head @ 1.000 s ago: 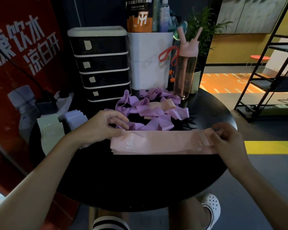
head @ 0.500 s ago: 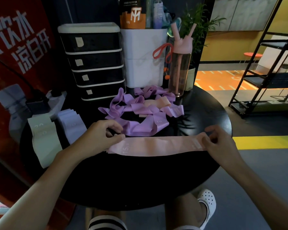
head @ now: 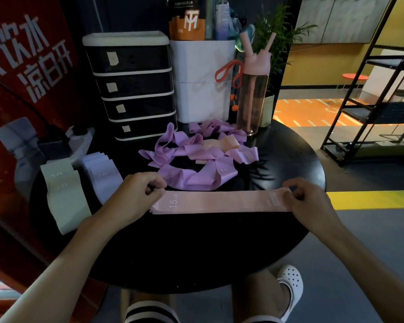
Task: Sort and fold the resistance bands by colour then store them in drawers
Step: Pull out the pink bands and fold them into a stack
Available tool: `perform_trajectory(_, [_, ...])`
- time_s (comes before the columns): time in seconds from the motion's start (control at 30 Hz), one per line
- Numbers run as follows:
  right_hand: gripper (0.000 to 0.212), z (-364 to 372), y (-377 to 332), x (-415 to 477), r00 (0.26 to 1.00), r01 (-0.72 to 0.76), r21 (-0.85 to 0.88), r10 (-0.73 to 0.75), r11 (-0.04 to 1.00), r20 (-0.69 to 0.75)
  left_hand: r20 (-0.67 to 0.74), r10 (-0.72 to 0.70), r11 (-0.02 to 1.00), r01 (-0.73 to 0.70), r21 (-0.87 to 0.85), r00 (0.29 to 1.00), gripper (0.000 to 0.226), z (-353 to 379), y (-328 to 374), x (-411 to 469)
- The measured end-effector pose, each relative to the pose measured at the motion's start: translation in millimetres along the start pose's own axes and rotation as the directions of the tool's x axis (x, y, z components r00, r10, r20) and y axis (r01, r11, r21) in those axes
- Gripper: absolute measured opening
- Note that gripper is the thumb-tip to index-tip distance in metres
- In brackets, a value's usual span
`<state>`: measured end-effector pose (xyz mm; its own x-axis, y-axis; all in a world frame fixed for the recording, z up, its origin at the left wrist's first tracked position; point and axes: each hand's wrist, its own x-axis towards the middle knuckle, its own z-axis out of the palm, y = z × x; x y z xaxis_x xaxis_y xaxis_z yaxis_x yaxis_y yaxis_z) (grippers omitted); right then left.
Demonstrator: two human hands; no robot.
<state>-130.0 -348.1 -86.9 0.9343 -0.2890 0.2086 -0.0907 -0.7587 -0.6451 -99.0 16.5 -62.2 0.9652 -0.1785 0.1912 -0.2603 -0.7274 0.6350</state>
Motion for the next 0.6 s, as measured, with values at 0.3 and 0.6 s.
perform_trajectory(0.3, [0.032,2,-3,-3,0.988,0.096,-0.151,-0.113,0.984,-0.104,-0.101,0.153,0.955,-0.121,0.27,0.983,0.011,4,5,-3])
perform_trajectory(0.6, [0.03,23,-27,-13,0.797,0.598,-0.246,-0.598,0.763,0.083,0.12,0.469,0.824,-0.482,0.298,0.875,0.02,41,33,-7])
